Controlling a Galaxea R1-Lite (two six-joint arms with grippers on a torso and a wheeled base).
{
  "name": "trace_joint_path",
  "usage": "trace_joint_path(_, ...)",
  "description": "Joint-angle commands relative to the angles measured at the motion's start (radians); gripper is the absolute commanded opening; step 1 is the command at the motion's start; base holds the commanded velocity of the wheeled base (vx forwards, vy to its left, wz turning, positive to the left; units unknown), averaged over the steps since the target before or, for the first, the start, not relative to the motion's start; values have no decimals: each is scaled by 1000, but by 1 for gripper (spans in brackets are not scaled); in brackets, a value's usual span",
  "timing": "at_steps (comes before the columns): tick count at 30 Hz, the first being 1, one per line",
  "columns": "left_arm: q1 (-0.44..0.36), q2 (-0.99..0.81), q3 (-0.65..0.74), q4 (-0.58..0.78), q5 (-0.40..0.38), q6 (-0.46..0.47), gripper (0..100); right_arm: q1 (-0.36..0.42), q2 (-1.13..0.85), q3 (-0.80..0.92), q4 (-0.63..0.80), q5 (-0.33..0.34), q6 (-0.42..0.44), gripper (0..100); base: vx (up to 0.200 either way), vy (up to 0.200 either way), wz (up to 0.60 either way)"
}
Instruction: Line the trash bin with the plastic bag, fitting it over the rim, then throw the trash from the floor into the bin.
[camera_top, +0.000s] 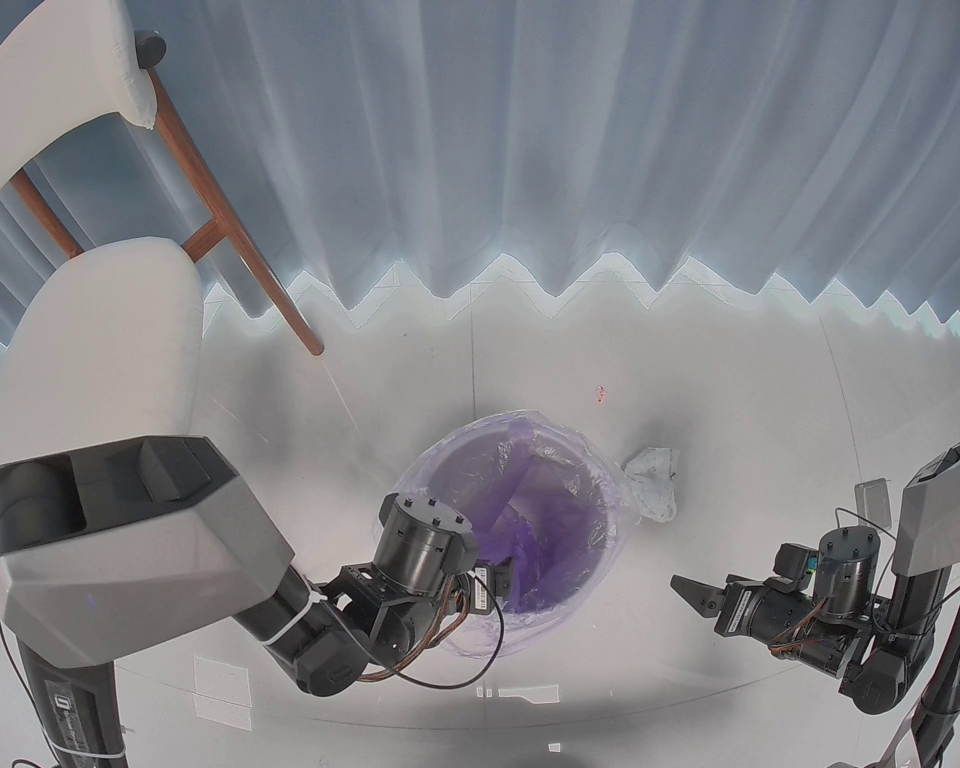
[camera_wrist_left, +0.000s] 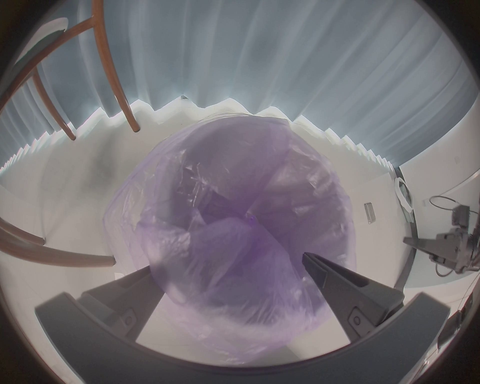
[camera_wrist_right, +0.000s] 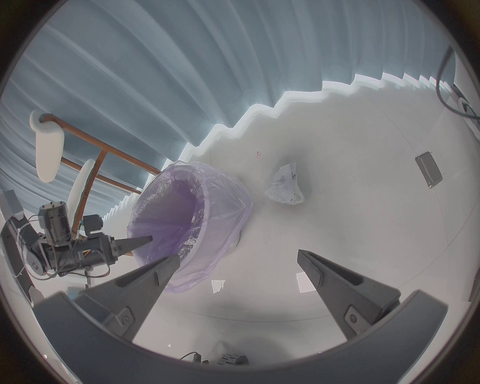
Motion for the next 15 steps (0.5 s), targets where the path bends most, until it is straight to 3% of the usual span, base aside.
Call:
trace_joint_path(1, -28, -42, 41, -4, -2, -7, 100, 1, 8, 16, -12, 1, -1, 100, 0, 0, 0)
trace_joint_path(7, -51, 24, 45, -36, 9, -8, 100, 1, 7, 16, -12, 1, -1, 100, 0, 0, 0)
trace_joint_path(12, -138, 30, 48, -63, 12, -53, 100, 1, -1, 16, -12, -1, -1, 100, 0, 0, 0)
trace_joint_path(15, -143, 27, 58, -63, 29, -57, 100, 1, -1, 16, -12, -1, 1, 100, 0, 0, 0)
